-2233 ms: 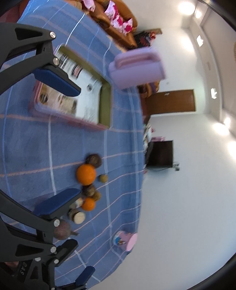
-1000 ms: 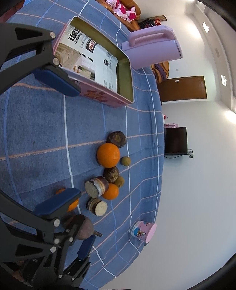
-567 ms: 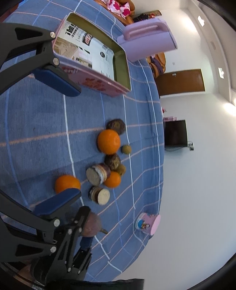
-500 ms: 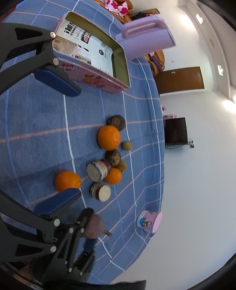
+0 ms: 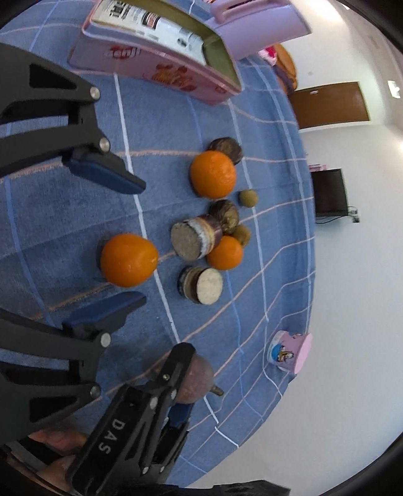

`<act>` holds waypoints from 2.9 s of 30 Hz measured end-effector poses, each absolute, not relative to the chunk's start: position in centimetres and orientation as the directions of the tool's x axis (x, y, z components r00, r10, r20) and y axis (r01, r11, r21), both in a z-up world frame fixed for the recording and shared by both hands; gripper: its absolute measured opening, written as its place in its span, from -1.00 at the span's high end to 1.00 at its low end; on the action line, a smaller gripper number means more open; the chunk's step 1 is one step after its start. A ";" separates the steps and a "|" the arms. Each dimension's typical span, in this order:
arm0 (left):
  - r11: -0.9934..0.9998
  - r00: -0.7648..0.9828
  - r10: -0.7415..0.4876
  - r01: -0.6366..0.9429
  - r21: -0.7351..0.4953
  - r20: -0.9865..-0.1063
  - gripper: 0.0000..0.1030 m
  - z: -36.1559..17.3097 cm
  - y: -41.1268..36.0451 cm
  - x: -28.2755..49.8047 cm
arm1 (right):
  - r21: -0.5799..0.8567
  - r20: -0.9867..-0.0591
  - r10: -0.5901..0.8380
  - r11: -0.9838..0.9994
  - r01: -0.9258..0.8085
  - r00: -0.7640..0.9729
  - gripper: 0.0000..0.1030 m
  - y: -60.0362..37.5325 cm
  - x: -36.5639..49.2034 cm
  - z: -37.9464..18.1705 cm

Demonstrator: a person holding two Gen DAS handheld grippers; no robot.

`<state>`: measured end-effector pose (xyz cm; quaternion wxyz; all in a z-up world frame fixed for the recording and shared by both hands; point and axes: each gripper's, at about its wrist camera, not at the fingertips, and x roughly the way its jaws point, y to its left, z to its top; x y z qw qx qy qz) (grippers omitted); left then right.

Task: Organize fruits
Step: 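Close the left tool on an orange while the right tool holds the purple fruit, then carry the orange in the left tool and purple fruit in the right tool over the pink tin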

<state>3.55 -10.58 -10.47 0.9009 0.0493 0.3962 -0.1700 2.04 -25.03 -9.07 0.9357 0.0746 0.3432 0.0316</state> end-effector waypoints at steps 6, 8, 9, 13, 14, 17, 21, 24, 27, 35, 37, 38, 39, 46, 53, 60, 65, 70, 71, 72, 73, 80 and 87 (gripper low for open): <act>0.926 0.576 -0.320 0.359 -0.119 -0.752 0.04 -11.0 -10.5 4.3 | 0.144 -0.644 0.113 0.989 -0.025 0.756 -0.01 -24.5 2.1 -9.1; 0.917 0.572 -0.342 0.376 -0.131 -0.745 0.26 -11.0 -10.5 4.2 | 0.135 -0.644 0.115 0.990 -0.036 0.756 -0.01 -24.4 2.0 -9.1; 0.916 0.575 -0.343 0.380 -0.129 -0.742 0.31 -11.0 -10.5 4.0 | 0.131 -0.641 0.119 0.990 -0.044 0.759 -0.01 -24.3 2.0 -9.1; 0.920 0.591 -0.332 0.375 -0.115 -0.735 0.32 -10.8 -10.4 3.8 | 0.111 -0.625 0.123 0.991 -0.068 0.771 -0.01 -23.8 1.6 -8.9; 0.920 0.594 -0.333 0.375 -0.114 -0.733 0.33 -10.8 -10.3 3.8 | 0.104 -0.620 0.121 0.992 -0.072 0.775 -0.01 -23.7 1.5 -8.9; 0.924 0.616 -0.324 0.370 -0.100 -0.718 0.33 -10.5 -10.2 3.5 | 0.089 -0.614 0.115 0.993 -0.076 0.781 -0.01 -23.5 1.3 -8.9; 0.928 0.642 -0.317 0.362 -0.089 -0.698 0.33 -10.2 -9.9 3.2 | 0.084 -0.599 0.123 0.992 -0.091 0.791 -0.01 -23.4 1.1 -8.8; 0.931 0.657 -0.314 0.355 -0.086 -0.685 0.33 -10.0 -9.7 3.0 | 0.079 -0.587 0.128 0.992 -0.101 0.800 -0.01 -23.2 0.8 -8.6; 0.934 0.672 -0.309 0.350 -0.079 -0.673 0.33 -9.8 -9.5 2.9 | 0.069 -0.576 0.130 0.992 -0.110 0.807 -0.01 -23.0 0.6 -8.5; 0.940 0.716 -0.293 0.336 -0.056 -0.633 0.33 -9.3 -9.2 2.4 | 0.058 -0.557 0.133 0.991 -0.122 0.820 -0.01 -22.8 0.2 -8.3; 0.941 0.729 -0.289 0.334 -0.047 -0.621 0.33 -9.2 -9.2 2.3 | 0.055 -0.552 0.133 0.991 -0.124 0.823 -0.01 -22.7 0.1 -8.3; 0.942 0.733 -0.289 0.334 -0.044 -0.616 0.33 -9.1 -9.2 2.1 | 0.053 -0.547 0.134 0.991 -0.125 0.826 -0.01 -22.7 0.1 -8.3; 0.942 0.737 -0.287 0.334 -0.040 -0.612 0.33 -9.1 -9.3 2.1 | 0.052 -0.544 0.134 0.991 -0.126 0.828 -0.01 -22.7 0.0 -8.2; 0.943 0.762 -0.284 0.332 -0.024 -0.582 0.33 -8.9 -9.4 1.6 | 0.044 -0.521 0.137 0.990 -0.133 0.842 -0.01 -22.6 -0.4 -8.1; 0.943 0.777 -0.280 0.333 -0.010 -0.564 0.33 -8.7 -9.4 1.2 | 0.036 -0.492 0.142 0.989 -0.143 0.859 -0.01 -22.5 -1.0 -7.9; 0.948 0.799 -0.264 0.319 0.009 -0.539 0.33 -8.4 -9.3 0.8 | 0.030 -0.464 0.145 0.989 -0.147 0.874 -0.01 -22.4 -1.5 -7.7; 0.952 0.810 -0.252 0.306 0.015 -0.530 0.33 -8.1 -8.7 0.6 | 0.006 -0.459 0.122 0.991 -0.134 0.880 -0.01 -22.2 -1.6 -7.6; 0.963 0.830 -0.224 0.271 0.018 -0.512 0.33 -7.3 -7.4 0.8 | 0.012 -0.473 0.152 0.986 -0.166 0.868 -0.01 -21.2 -0.9 -7.4; 0.964 0.831 -0.222 0.267 0.015 -0.510 0.33 -7.2 -7.1 0.8 | 0.012 -0.475 0.158 0.985 -0.174 0.866 -0.01 -20.9 -0.7 -7.3; 0.965 0.832 -0.219 0.262 0.012 -0.509 0.33 -7.1 -6.8 0.9 | 0.010 -0.476 0.164 0.983 -0.181 0.864 -0.01 -20.6 -0.6 -7.1; 0.967 0.834 -0.212 0.254 0.013 -0.510 0.33 -7.0 -6.5 1.1 | 0.009 -0.476 0.171 0.982 -0.190 0.862 -0.01 -20.2 -0.5 -7.0; 0.984 0.840 -0.158 0.180 -0.008 -0.519 0.33 -6.7 -3.1 2.1 | 0.016 -0.479 0.247 0.962 -0.274 0.842 -0.01 -16.8 1.0 -5.4; 0.994 0.843 -0.103 0.103 -0.030 -0.527 0.33 -6.4 0.7 3.3 | 0.000 -0.485 0.303 0.938 -0.346 0.821 -0.01 -13.3 2.5 -4.1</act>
